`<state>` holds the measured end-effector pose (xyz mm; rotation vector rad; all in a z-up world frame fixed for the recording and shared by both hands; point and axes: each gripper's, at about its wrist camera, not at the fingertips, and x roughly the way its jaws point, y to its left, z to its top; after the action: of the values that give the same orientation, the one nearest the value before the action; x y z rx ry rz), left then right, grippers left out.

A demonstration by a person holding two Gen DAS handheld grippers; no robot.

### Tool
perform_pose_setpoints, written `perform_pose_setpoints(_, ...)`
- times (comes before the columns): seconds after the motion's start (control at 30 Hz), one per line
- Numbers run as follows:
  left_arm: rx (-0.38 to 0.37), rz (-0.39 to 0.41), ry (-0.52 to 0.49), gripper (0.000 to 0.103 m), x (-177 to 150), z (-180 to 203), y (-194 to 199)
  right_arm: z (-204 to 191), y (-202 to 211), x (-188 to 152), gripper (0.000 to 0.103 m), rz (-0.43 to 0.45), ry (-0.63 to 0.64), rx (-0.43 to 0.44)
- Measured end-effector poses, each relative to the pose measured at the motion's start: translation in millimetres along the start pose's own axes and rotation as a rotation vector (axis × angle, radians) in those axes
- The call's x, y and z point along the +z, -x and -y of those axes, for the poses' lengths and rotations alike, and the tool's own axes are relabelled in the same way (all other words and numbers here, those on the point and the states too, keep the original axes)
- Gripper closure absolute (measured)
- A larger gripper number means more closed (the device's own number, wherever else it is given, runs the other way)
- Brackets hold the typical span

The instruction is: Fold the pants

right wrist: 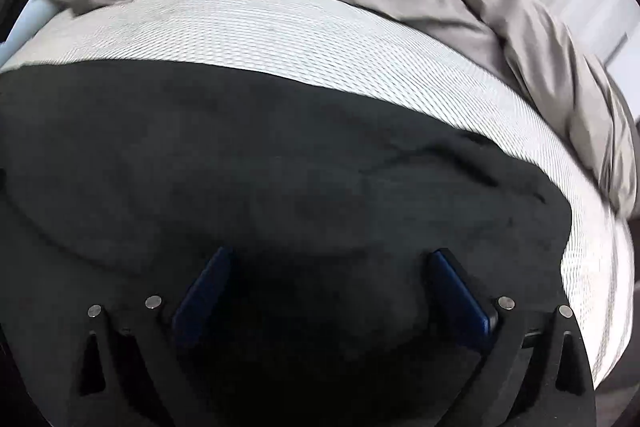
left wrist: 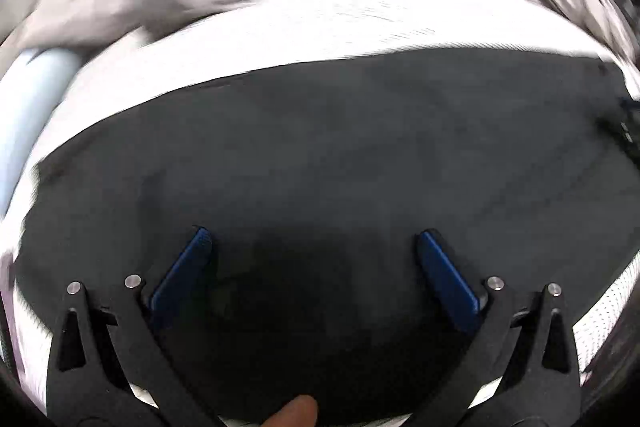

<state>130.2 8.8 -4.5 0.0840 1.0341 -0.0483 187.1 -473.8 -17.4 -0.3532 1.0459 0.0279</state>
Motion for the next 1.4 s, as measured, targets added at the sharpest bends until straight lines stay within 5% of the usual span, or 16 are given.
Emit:
perform_pose_setpoints(0.1,-0.099,0.041,0.039,0.001,-8,-13,18,-18,19,6,0.003,0.038,0.038,-0.005)
perform_pose_setpoints(0.27,-0.258,-0.005,-0.092,0.001,-10,42,11,-105,59,17,0.003,0.125,0.157,0.225)
perform_pose_setpoints(0.37,-0.185,0.010,-0.226,0.001,-15,61,4,-165,56,18,0.003,0.099,0.260,0.325)
perform_pose_setpoints(0.43,-0.207,0.002,-0.208,0.001,-19,45,6,-192,46,10,0.003,0.067,0.350,0.284)
perform_pose_setpoints(0.63,-0.115,0.003,-0.021,0.002,-25,-47,10,-134,40,-1,0.002,0.013,0.249,0.227)
perform_pose_setpoints(0.67,-0.173,0.006,0.014,0.003,-25,-58,13,-120,37,-4,0.002,0.002,0.213,0.212)
perform_pose_setpoints(0.8,-0.199,0.060,0.040,0.003,-18,-59,29,-84,41,-5,0.002,-0.012,0.088,0.167)
perform_pose_setpoints(0.93,-0.229,0.090,0.024,0.003,0,-21,33,-112,68,5,0.002,0.090,0.108,0.233)
perform_pose_setpoints(1.03,-0.204,0.005,-0.019,0.020,18,1,-2,-153,63,19,0.002,0.102,0.174,0.266)
perform_pose_setpoints(1.17,-0.161,0.011,-0.107,0.024,7,10,-10,-187,36,30,0.003,0.087,0.325,0.186)
perform_pose_setpoints(1.27,-0.164,0.030,-0.093,0.046,-5,-11,0,-169,33,32,0.003,0.070,0.290,0.173)
perform_pose_setpoints(1.4,-0.122,0.042,-0.025,0.058,-17,-50,4,-108,19,29,0.002,0.021,0.169,0.050)
